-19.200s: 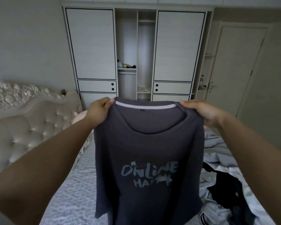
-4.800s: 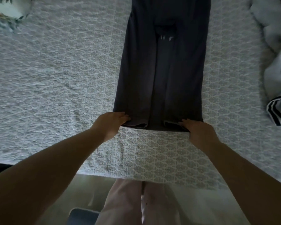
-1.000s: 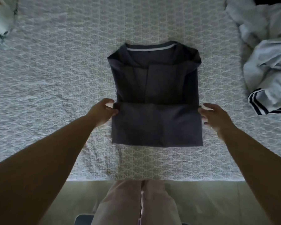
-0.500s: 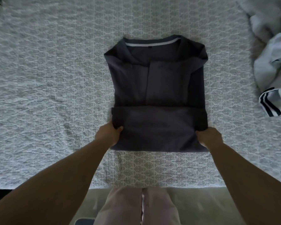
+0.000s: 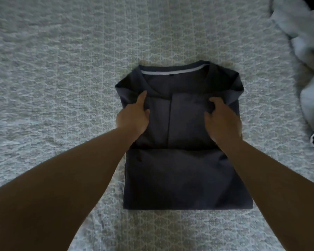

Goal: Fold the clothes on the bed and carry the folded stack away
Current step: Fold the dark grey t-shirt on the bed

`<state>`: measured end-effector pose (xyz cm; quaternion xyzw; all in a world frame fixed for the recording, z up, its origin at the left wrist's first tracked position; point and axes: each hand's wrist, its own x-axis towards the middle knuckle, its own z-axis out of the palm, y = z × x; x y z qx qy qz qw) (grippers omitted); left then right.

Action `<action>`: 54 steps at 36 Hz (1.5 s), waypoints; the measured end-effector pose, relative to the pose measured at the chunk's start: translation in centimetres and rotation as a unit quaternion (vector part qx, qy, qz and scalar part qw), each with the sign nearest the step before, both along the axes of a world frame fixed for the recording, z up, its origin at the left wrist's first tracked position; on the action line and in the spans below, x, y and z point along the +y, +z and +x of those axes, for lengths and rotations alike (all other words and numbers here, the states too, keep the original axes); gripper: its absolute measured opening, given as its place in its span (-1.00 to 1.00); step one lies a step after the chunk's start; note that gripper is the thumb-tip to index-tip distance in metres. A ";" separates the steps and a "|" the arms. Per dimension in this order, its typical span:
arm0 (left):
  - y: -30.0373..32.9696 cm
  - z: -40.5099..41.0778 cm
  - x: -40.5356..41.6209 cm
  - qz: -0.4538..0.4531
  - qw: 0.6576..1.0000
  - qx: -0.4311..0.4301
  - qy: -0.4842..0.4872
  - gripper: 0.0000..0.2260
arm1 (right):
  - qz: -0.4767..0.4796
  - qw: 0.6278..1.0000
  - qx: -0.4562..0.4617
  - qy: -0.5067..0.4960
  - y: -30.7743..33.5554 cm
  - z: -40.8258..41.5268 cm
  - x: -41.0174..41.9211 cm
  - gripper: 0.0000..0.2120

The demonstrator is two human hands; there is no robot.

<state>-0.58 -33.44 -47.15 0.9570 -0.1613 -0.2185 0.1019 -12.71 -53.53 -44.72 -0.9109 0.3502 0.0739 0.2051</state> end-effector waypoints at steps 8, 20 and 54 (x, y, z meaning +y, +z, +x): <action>-0.8 1.8 -2.0 -0.016 0.996 -0.075 -0.046 -0.84 | 0.086 0.991 0.088 0.044 -2.0 3.7 -1.9 -0.48; -1.5 -0.3 -4.2 -0.045 0.997 -0.038 -0.055 -0.74 | 0.111 0.992 -0.002 0.055 -2.1 3.5 -2.4 -0.86; -1.0 -3.8 -2.9 -0.169 0.942 0.074 0.280 -0.76 | 0.024 0.994 -0.088 0.053 -1.6 -1.1 0.6 -0.52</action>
